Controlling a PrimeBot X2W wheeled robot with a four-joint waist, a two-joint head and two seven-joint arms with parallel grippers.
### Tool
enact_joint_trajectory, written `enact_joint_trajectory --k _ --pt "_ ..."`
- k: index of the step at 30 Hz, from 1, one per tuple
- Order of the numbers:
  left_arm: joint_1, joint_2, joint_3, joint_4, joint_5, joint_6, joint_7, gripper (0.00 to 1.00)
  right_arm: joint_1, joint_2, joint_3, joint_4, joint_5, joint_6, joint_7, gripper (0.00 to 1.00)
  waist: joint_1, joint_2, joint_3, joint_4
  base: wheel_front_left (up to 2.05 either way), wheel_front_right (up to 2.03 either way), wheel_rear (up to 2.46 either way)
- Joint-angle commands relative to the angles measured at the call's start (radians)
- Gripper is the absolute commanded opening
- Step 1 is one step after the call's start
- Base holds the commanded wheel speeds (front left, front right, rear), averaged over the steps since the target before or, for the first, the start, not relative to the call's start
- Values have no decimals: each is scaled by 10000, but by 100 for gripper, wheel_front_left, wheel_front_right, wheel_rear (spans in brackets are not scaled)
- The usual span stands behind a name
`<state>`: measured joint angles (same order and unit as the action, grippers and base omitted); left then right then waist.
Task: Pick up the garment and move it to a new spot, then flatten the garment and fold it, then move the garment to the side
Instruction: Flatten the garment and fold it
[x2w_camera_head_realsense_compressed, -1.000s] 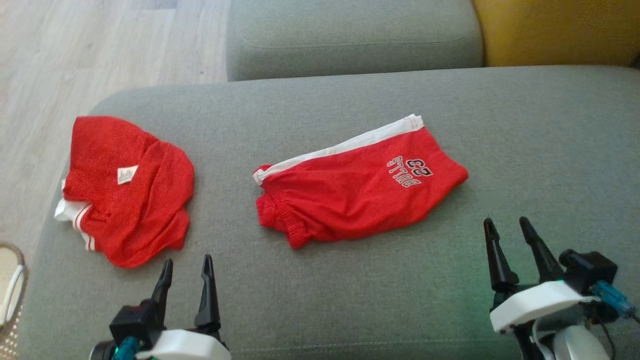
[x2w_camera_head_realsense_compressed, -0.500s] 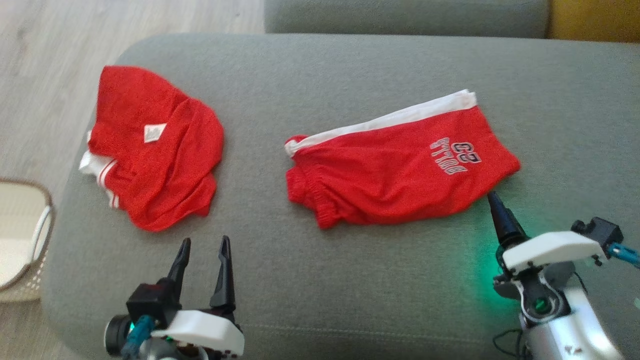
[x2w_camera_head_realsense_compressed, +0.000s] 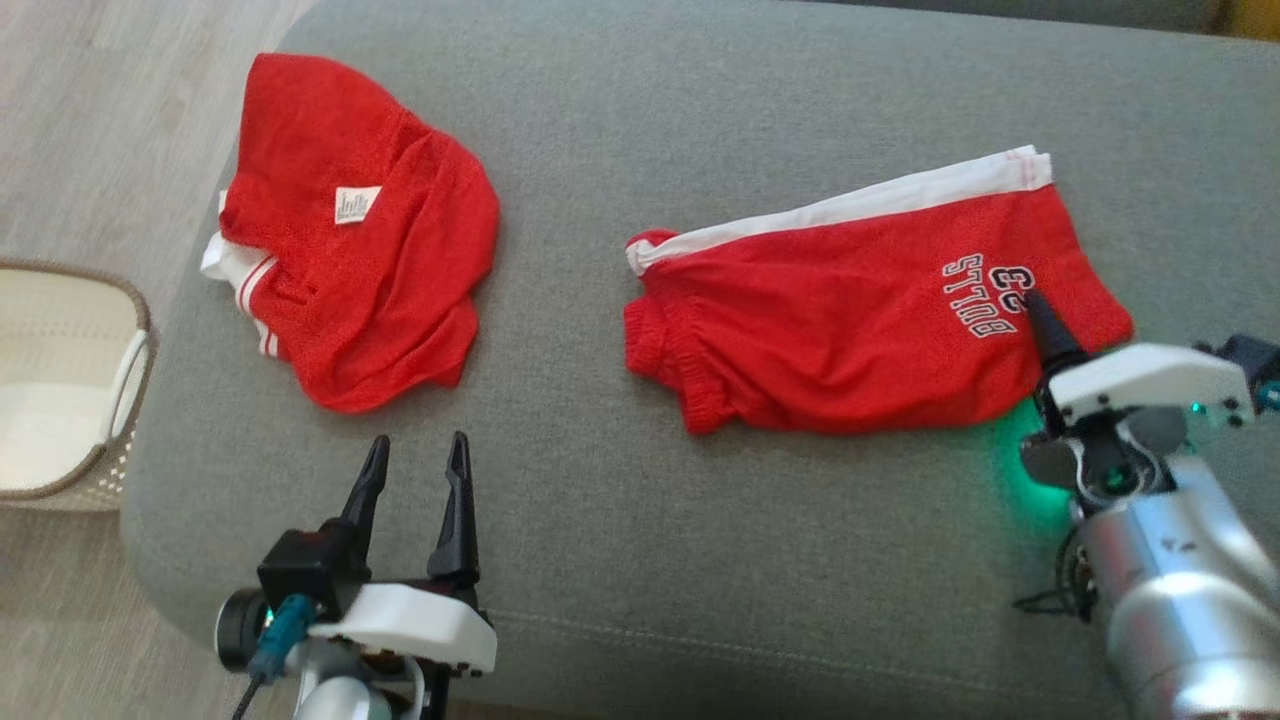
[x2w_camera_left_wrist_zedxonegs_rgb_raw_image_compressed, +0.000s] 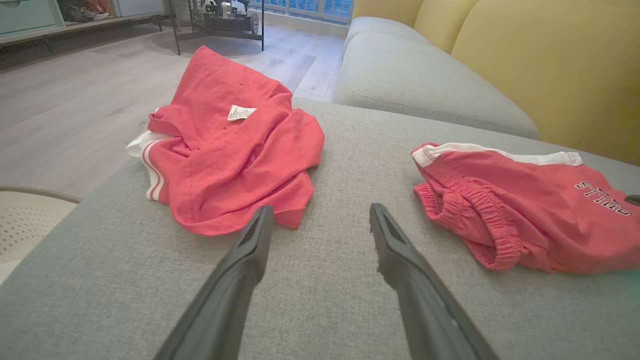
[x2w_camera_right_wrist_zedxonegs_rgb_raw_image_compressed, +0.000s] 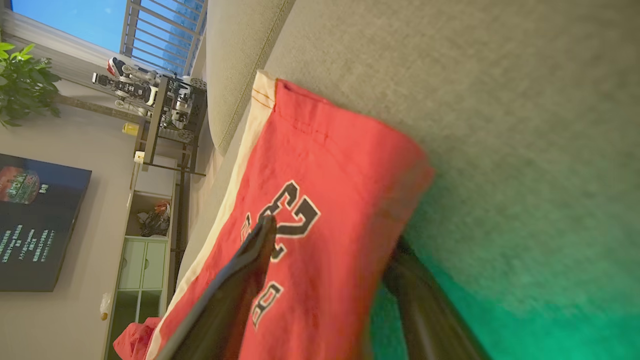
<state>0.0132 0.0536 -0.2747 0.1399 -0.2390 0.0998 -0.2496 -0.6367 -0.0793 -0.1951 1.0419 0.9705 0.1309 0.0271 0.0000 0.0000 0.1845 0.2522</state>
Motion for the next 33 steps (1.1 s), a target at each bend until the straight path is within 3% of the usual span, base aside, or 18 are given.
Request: enact_joint_trajectory --k 1,9,10,11,21,33 --pt "-381 -33 319 -316 11 73 -122 100 -152 223 222 200 -38 -2 193 100 0 0 83 75 0 0 0" --pt "-559 -33 253 -357 -65 92 -122 100 -1440 178 -150 1638 -215 -2 360 100 0 0 330 288 0 0 0" --pt "-580 -33 235 -353 -72 91 -122 100 -1528 171 -149 1738 -245 -2 385 83 0 0 349 310 0 0 0" --pt "-598 -33 215 -345 -78 92 -122 100 -1596 163 -171 1820 -252 -2 387 0 0 0 360 330 0 0 0" --pt "-530 -33 331 -152 -104 115 -122 100 -1259 187 -324 1420 -111 -2 -703 0 0 0 -18 112 0 0 0" --pt "-54 -34 220 23 -14 91 -122 100 -81 -99 -897 1207 -105 -2 -2374 0 0 0 -966 -700 0 0 0"
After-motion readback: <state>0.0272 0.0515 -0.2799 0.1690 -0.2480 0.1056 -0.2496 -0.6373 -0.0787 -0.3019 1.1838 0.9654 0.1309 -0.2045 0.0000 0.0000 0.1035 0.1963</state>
